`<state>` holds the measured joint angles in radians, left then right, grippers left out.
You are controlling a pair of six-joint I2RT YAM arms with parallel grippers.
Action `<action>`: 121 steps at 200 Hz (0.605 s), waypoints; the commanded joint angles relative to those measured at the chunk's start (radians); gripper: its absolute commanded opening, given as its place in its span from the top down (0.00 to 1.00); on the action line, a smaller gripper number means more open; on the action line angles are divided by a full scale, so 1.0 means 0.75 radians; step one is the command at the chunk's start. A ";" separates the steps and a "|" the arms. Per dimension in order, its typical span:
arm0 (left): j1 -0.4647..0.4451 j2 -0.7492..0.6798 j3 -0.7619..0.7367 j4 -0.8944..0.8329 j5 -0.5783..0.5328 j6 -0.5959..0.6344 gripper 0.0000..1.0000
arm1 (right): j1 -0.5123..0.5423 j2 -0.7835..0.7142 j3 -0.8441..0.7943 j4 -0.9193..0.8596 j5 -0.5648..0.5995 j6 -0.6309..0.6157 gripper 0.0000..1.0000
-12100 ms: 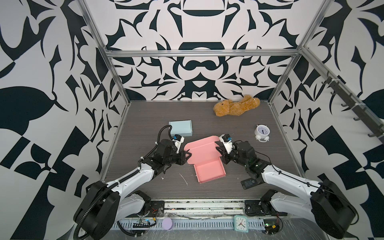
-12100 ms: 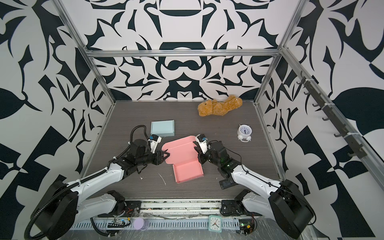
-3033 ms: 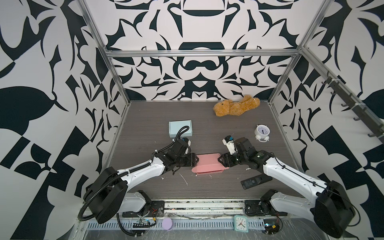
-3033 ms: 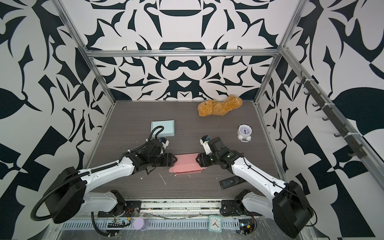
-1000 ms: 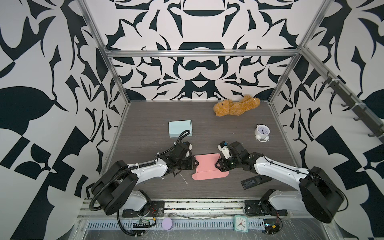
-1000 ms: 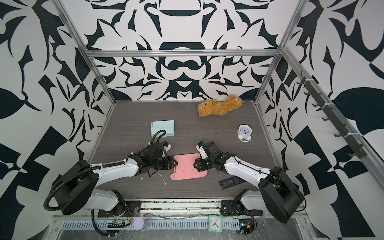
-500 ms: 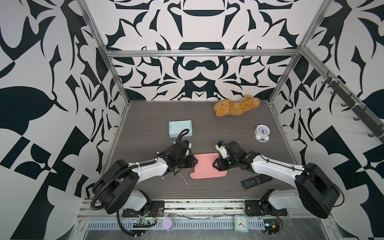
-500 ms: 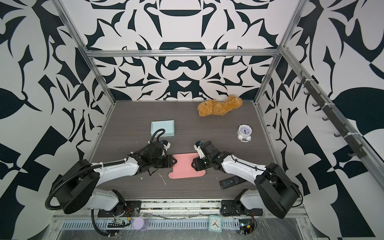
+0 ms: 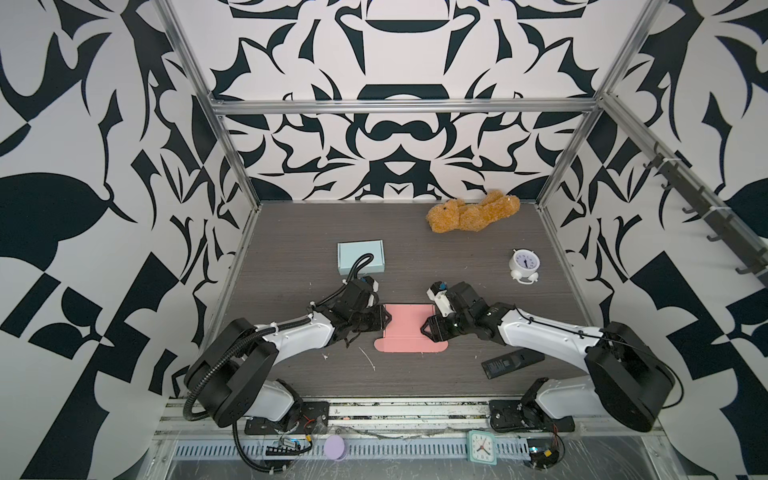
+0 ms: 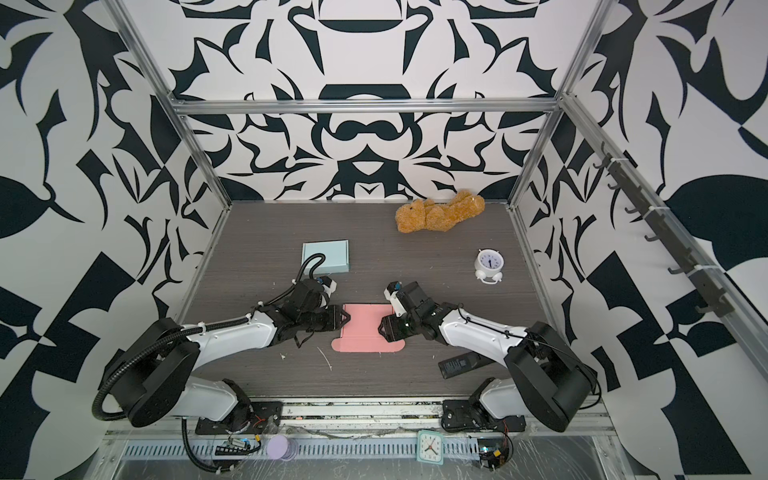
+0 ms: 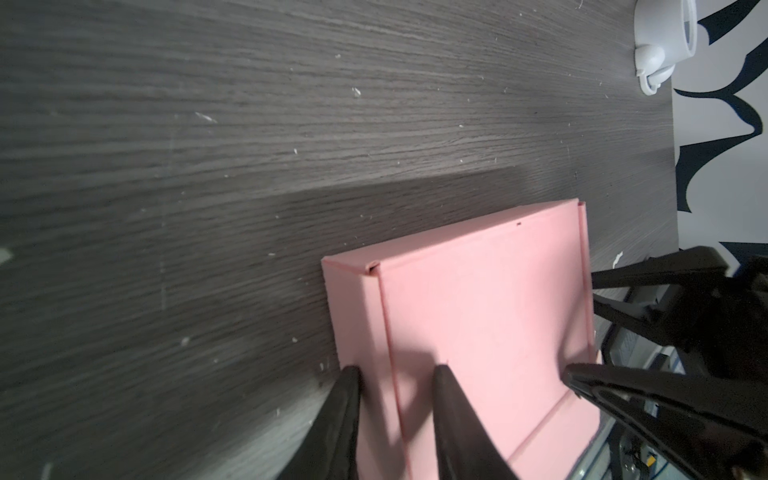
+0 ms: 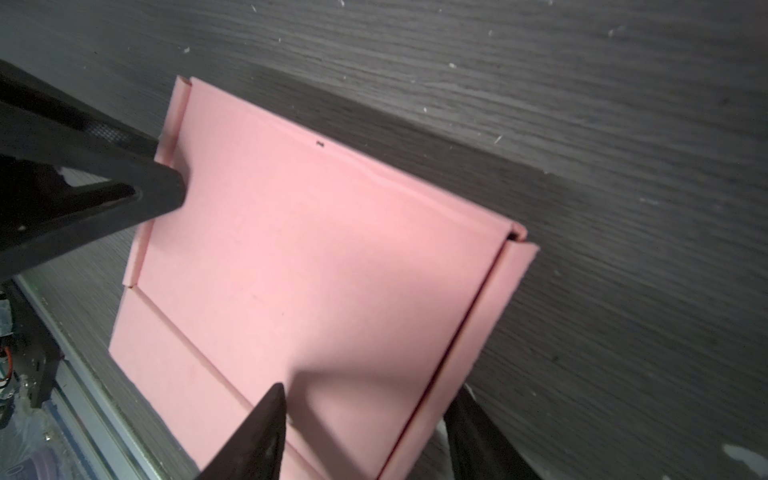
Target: Fold the paper box
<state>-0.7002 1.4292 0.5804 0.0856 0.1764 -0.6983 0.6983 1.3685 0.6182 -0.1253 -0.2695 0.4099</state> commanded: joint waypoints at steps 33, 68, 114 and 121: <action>0.015 -0.044 -0.006 -0.077 -0.044 0.022 0.58 | 0.012 -0.075 0.029 -0.032 0.050 -0.004 0.31; 0.015 -0.116 -0.007 -0.127 -0.063 0.033 0.52 | 0.012 -0.122 0.025 -0.085 0.087 -0.005 0.27; 0.008 -0.243 -0.034 -0.207 -0.047 0.018 0.45 | 0.012 -0.227 0.036 -0.218 0.119 -0.005 0.24; 0.002 -0.270 -0.047 -0.215 -0.047 0.008 0.45 | 0.012 -0.249 0.035 -0.242 0.122 -0.005 0.23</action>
<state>-0.6941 1.2942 0.5770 -0.0200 0.1421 -0.6807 0.7021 1.2369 0.6182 -0.2276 -0.2066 0.4122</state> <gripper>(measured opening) 0.545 0.763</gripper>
